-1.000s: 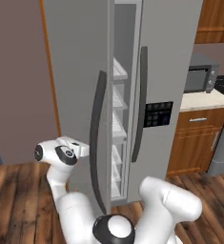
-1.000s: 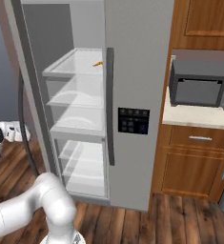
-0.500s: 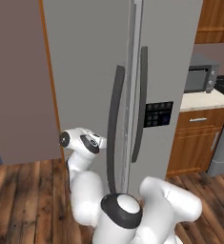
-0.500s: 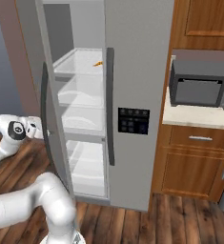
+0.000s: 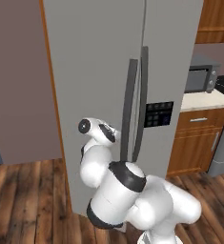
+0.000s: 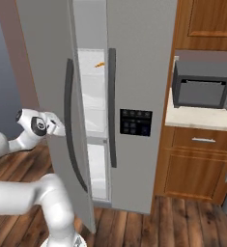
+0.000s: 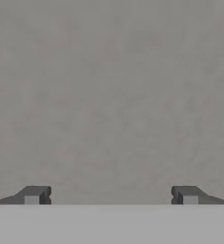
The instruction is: There's a chicken drumstick in the fridge that needs to be moved to the freezer for freezing. Pick up the chicken drumstick from the fridge, place it on any shelf in the freezer, and close the fridge and freezer doors when done.
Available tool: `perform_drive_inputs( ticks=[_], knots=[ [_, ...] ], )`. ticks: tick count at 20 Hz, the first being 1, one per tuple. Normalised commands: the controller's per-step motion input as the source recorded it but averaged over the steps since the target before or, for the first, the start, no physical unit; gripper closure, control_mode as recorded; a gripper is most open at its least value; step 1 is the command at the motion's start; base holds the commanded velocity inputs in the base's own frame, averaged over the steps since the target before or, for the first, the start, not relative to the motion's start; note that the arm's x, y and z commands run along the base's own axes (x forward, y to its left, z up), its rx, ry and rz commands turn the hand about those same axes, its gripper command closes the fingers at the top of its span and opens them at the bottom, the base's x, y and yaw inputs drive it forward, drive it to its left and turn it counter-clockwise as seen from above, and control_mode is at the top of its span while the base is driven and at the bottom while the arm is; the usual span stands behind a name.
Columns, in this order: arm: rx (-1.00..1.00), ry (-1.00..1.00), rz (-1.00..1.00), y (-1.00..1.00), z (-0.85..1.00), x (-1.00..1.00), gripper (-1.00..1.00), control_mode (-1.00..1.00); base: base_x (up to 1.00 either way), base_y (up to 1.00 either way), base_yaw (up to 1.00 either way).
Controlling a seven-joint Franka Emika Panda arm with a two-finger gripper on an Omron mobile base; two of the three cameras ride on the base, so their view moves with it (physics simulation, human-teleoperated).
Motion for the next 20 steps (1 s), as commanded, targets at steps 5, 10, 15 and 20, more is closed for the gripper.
perform_drive_inputs(
  ticks=[5,10,15,20],
  knots=[
    [0.1,-0.03,0.04,-0.92,0.0,0.53,-1.0,-1.0,0.0,0.0,0.0],
    [0.08,-0.06,0.06,-0.59,0.0,0.47,-1.0,-1.0,0.0,0.0,0.0],
    [0.02,-0.08,0.05,-0.06,0.06,0.39,-1.0,-1.0,0.0,0.0,0.0],
    [0.0,-0.08,0.03,0.0,0.06,0.69,-1.0,-1.0,0.0,0.0,0.0]
  ],
)
